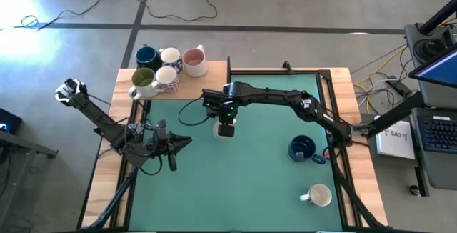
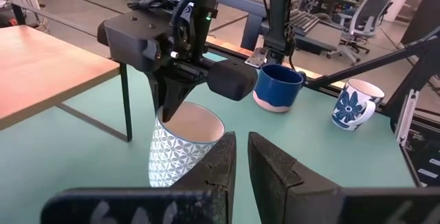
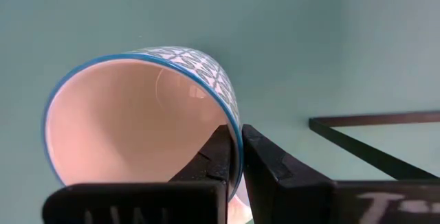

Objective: Place coffee mugs
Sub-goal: Put the white gray patterned mug on the shelf

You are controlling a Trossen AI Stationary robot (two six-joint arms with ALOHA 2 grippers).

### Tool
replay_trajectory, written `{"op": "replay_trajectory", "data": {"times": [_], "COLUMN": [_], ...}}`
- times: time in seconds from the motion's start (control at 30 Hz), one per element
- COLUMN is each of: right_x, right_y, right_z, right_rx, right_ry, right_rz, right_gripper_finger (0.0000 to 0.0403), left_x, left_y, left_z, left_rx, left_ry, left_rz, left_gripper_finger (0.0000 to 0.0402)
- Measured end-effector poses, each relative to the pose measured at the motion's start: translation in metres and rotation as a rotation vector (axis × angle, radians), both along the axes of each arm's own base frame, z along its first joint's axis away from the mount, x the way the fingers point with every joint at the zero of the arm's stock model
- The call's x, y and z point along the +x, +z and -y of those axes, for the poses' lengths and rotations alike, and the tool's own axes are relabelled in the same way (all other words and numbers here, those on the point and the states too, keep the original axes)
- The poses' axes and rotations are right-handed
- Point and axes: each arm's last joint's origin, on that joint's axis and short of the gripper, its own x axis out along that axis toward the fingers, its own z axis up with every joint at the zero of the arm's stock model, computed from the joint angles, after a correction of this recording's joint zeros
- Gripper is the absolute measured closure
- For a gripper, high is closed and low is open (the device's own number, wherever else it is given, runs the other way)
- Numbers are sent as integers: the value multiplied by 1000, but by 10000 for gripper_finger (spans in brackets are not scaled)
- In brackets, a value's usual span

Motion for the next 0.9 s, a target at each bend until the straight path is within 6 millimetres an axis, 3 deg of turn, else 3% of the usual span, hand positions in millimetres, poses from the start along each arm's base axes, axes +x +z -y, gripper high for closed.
{"op": "replay_trajectory", "data": {"times": [0.47, 0.7, 0.9], "right_x": [0, -6, -22], "right_y": [-1, 13, 40], "right_z": [1, 6, 7], "right_rx": [-12, -9, -15], "right_ry": [10, 12, -3], "right_rz": [6, 37, 54], "right_gripper_finger": [323, 308, 312], "left_x": [0, 0, 0], "left_y": [0, -1, -4], "left_z": [0, 0, 0], "left_rx": [-17, 3, 69], "left_ry": [-9, -24, -32], "left_rz": [-2, -18, -59], "left_gripper_finger": [380, 380, 380]}}
